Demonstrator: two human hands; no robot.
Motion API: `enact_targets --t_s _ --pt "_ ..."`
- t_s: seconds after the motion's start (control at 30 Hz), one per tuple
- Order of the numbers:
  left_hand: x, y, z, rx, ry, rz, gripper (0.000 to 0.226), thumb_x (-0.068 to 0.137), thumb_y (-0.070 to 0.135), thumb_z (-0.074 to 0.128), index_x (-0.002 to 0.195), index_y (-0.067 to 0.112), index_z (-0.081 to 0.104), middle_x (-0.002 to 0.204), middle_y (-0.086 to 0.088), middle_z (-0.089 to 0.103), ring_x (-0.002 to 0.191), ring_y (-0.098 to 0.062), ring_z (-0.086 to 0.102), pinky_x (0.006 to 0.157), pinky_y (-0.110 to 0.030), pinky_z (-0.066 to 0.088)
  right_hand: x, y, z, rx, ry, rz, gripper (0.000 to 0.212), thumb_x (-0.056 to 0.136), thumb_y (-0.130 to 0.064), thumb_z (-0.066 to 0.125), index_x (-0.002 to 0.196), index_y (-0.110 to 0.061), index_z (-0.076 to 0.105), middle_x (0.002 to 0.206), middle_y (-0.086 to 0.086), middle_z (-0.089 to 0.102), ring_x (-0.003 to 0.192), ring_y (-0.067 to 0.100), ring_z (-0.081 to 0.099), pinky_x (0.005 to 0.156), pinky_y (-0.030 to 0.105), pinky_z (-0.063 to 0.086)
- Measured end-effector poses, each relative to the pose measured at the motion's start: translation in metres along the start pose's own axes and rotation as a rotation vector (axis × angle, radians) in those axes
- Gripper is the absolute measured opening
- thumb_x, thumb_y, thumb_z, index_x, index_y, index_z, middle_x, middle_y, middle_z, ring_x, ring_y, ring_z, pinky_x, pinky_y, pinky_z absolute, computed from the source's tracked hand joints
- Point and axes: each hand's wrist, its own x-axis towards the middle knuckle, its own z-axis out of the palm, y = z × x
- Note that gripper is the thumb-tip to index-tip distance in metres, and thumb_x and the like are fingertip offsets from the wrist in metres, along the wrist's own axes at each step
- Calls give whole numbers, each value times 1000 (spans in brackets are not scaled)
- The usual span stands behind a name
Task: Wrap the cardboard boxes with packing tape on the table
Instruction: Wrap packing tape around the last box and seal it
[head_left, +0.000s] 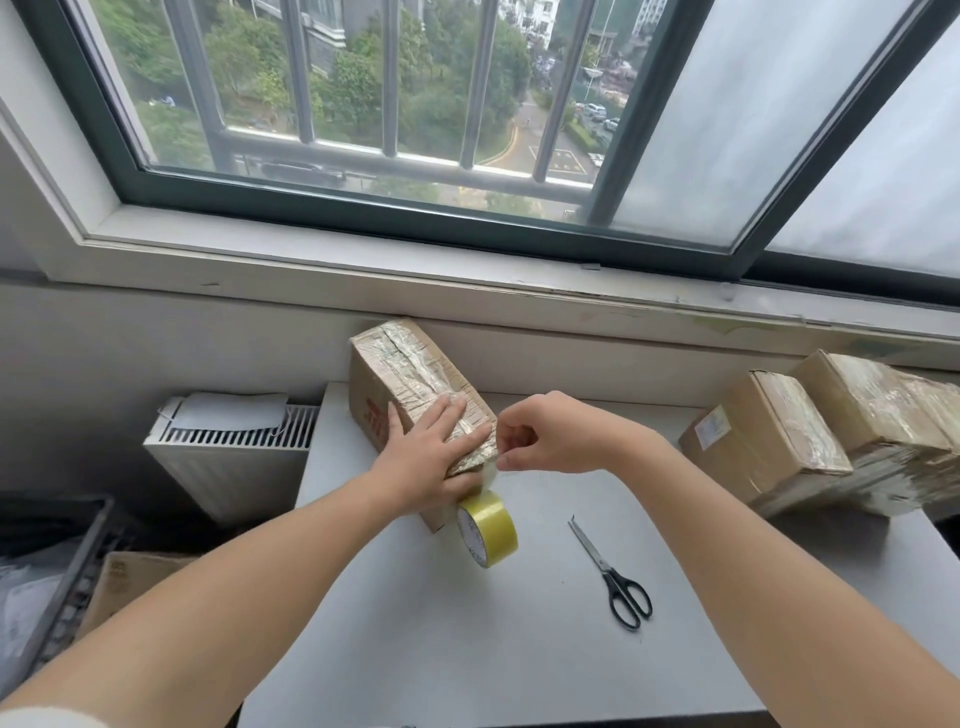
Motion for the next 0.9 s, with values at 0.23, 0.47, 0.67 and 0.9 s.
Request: enact_targets --t_s 0.23,0.47,0.67,0.9 --pt "-6 -29 8 9 37 413 64 94 65 18 156 49 28 173 6 11 160 -19 2 116 -78 -2 7 -9 6 -1 -31 -38 11 88 -33 76 85 -34 66 79 -12 66 72 4 59 67 26 51" --pt "-5 -24 20 -19 165 431 50 90 56 54 135 44 35 169 -8 25 157 -36 15 119 -73 12 -2 -6 16 19 -20 -16 10 89 -33 77 87 -29 67 78 -12 65 69 1 58 65 24 50" --pt "-5 -16 29 -92 227 394 37 93 44 59 127 36 50 166 -8 33 155 -35 23 115 -76 21 -8 -9 22 51 31 -9 10 89 -32 76 88 -30 67 78 -11 65 71 4 59 68 27 52" --pt "-15 -22 19 -23 215 405 51 95 56 43 144 46 44 162 -4 40 151 -31 35 115 -73 24 -23 -5 10 -12 39 23 21 89 -45 74 78 -30 64 73 -10 63 65 3 54 64 25 46"
